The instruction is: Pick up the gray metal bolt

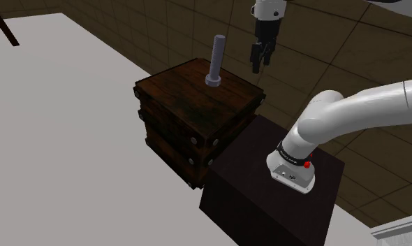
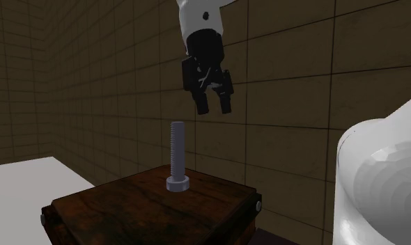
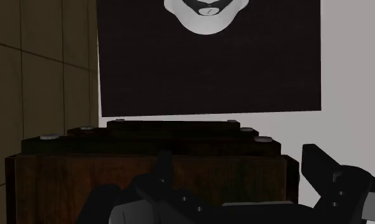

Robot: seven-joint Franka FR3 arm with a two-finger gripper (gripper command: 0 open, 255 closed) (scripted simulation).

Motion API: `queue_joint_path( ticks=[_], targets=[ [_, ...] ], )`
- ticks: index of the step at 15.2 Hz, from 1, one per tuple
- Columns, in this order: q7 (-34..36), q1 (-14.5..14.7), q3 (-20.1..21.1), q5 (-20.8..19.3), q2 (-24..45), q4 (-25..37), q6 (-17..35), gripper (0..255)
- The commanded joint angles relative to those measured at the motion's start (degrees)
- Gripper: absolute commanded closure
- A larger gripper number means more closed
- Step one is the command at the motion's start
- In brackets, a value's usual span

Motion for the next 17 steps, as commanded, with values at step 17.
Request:
queue_joint_path(
  ticks=[17],
  targets=[
    [-12.4, -3.1, -9.6, -3.6, 32.1, 22.6, 11.7, 0]
  ],
)
